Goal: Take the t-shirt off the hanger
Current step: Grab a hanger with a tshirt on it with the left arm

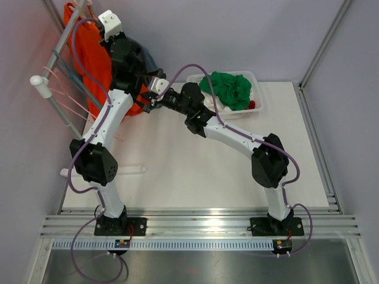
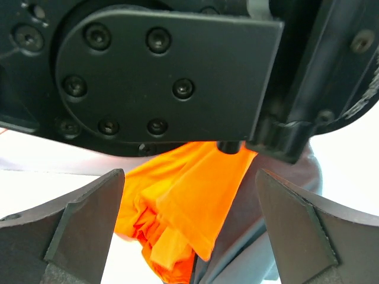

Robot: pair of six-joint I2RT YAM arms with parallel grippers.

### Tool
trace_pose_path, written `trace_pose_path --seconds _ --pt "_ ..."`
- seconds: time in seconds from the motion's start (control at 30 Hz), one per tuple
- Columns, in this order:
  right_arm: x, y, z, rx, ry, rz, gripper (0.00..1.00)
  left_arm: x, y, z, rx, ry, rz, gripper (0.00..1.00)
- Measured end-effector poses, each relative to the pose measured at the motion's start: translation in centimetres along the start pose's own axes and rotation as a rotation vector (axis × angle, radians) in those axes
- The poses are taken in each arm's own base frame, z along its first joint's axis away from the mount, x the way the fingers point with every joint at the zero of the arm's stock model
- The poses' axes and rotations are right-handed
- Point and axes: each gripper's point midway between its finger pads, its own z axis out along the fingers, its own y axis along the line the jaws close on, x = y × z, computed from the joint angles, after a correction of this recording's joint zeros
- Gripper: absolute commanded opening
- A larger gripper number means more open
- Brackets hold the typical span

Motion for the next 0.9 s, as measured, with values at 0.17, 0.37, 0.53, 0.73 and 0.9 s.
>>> trace_pose_path --seconds 0.17,0.37,0.53,0.73,0.9 --pt "-0.3 -0.3 -0.3 0.007 0.001 0.000 0.99 -1.3 -0.2 -1.3 -0.021 -0.076 0.028 0.00" --pt "1.2 -0.5 -1.7 0.019 0.061 0.020 0.99 -0.6 -0.3 -3.4 0.001 -0.080 0.064 0.00" --pt "-0.7 -1.5 -3.0 0.054 0.059 0.014 0.99 -1.0 -0.3 -5.4 0.041 -0.053 0.038 0.00" --pt "-5.4 -3.7 -5.8 0.118 0.006 -0.024 1.00 -1.3 -0.2 -7.0 0.085 -0.004 -0.036 0.00" --pt "-7.7 -4.7 -9.3 0.168 -0.022 -0.060 1.00 -0.9 -0.2 -7.5 0.116 0.048 -0.078 0.00"
